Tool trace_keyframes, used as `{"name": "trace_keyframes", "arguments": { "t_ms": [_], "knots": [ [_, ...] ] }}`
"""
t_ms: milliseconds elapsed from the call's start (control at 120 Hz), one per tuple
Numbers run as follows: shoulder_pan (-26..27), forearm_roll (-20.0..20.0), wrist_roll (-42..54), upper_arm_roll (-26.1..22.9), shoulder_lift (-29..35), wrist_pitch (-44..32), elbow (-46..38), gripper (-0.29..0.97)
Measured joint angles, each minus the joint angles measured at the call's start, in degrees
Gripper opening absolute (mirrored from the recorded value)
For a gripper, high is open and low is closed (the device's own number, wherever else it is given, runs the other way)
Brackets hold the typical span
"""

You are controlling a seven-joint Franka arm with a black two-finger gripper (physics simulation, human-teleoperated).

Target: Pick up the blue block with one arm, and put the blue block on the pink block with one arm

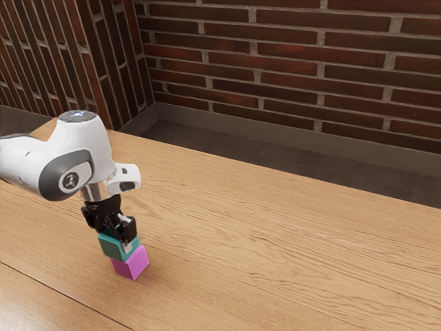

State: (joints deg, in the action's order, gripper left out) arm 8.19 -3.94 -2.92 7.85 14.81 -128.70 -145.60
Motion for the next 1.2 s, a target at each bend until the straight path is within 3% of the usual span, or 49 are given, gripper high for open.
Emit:
{"name": "trace_keyframes", "arguments": {
  "t_ms": [417,1200],
  "knots": [
    [-0.02,-2.65,-0.6,2.06,-0.22,0.15,0.64,0.3],
    [0.07,-2.38,-1.57,1.91,-5.29,-1.93,4.0,0.3]
  ]
}}
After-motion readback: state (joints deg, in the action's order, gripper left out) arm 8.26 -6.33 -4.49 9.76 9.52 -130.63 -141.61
